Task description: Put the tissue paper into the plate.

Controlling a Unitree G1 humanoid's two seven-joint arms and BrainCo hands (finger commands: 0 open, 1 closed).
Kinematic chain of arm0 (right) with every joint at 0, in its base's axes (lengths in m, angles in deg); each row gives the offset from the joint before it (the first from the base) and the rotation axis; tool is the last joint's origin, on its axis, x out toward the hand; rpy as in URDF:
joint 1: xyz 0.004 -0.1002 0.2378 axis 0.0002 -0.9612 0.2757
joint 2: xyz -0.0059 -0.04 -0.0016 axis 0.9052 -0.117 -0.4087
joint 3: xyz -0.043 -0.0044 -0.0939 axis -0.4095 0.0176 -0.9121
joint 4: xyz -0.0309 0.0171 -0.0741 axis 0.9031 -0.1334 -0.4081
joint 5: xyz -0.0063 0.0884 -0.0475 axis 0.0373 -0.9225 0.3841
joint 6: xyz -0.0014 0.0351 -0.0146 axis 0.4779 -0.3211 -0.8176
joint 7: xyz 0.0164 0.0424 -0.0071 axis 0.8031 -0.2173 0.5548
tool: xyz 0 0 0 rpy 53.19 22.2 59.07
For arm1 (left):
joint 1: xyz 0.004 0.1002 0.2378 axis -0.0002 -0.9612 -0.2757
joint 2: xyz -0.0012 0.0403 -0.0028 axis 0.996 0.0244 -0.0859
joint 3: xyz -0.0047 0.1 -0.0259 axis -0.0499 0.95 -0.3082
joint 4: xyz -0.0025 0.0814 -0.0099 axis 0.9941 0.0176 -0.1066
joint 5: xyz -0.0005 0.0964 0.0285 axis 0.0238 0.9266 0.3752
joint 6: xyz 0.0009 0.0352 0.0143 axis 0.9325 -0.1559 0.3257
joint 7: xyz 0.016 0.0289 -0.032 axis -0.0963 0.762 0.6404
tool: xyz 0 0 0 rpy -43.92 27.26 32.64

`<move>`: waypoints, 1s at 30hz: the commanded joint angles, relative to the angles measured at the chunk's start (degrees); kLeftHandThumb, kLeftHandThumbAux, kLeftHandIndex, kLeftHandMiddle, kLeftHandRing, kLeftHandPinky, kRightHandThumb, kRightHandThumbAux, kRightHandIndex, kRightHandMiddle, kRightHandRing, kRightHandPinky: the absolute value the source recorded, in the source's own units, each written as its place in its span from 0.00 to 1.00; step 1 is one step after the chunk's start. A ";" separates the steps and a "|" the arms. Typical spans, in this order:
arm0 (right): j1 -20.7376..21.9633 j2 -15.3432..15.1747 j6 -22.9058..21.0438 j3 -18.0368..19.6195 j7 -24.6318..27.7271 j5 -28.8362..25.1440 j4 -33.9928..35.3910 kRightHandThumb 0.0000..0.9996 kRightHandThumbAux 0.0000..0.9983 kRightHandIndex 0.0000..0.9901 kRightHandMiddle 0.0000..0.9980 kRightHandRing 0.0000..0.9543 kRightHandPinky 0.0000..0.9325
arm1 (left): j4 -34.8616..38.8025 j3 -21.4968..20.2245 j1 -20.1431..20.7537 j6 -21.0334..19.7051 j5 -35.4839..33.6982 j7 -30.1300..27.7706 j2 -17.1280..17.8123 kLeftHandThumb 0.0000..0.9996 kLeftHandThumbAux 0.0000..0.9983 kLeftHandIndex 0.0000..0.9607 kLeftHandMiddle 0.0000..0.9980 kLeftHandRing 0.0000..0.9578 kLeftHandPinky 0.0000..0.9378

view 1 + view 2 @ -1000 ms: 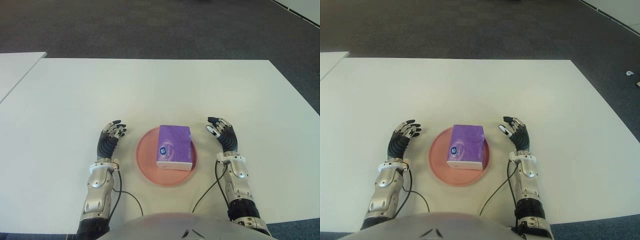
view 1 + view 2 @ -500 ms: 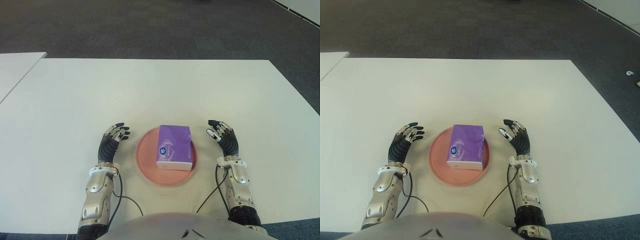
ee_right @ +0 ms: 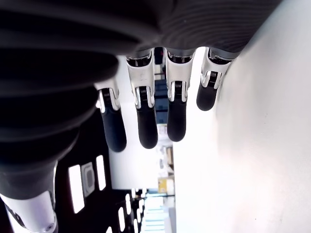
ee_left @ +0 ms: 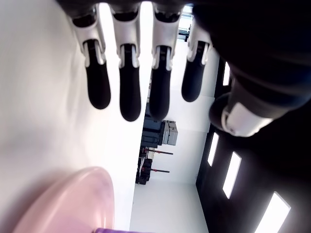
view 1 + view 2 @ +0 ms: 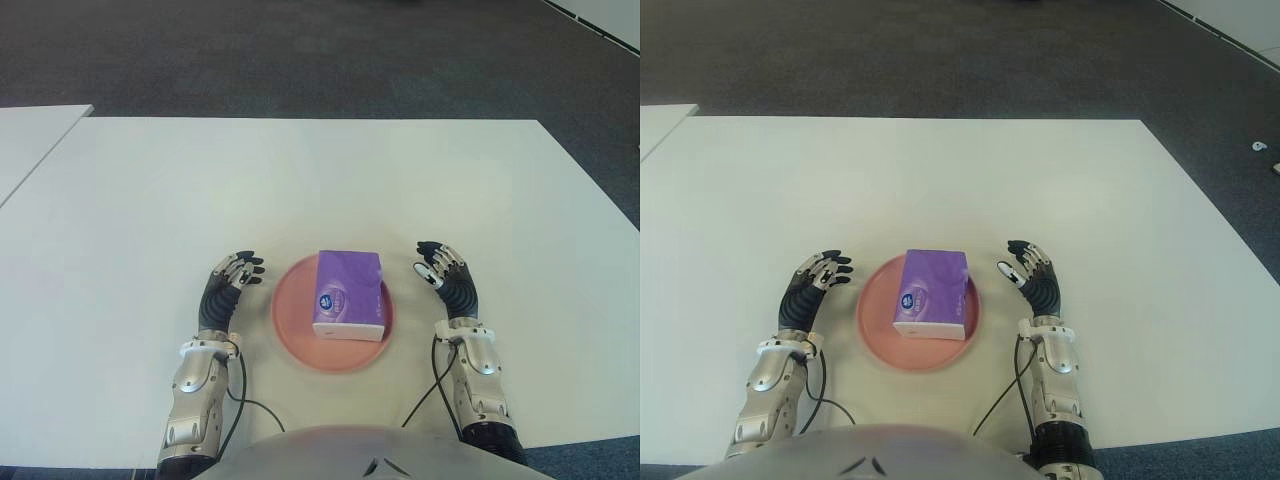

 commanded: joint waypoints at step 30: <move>-8.37 2.41 -7.79 -2.06 -2.66 0.82 -1.77 0.37 0.76 0.27 0.34 0.30 0.17 | -0.94 1.31 -3.39 -0.67 0.89 -0.34 -0.03 0.18 0.59 0.32 0.39 0.42 0.46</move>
